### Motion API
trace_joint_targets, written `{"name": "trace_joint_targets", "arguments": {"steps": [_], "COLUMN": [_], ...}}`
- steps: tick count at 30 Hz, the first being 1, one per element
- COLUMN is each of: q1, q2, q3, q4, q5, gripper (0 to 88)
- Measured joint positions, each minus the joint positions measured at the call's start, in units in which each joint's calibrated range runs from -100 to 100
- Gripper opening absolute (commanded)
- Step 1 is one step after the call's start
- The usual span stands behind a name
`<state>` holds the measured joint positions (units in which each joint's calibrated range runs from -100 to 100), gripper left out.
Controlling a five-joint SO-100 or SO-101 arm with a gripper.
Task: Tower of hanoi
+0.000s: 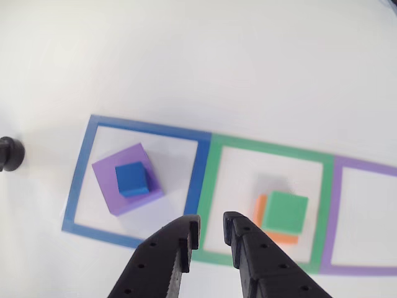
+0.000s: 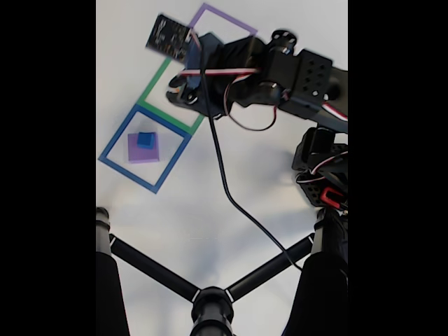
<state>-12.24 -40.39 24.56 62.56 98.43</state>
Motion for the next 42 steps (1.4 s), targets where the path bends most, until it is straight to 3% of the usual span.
{"name": "trace_joint_targets", "arguments": {"steps": [8,15,18,25,29,42], "q1": [6.61,13.41,16.33,23.42,25.95,24.39], "q2": [3.11,3.19,1.68,-6.88,-10.92,-17.21], "q3": [-27.53,-32.17,-27.35,-6.19,6.62,41.55], "q4": [27.23,34.11,33.80,21.21,10.84,-28.49], "q5": [-1.76,0.39,0.39,0.39,0.39,0.39], "gripper": [0.0,0.4,7.1,15.3,28.1,31.7]}}
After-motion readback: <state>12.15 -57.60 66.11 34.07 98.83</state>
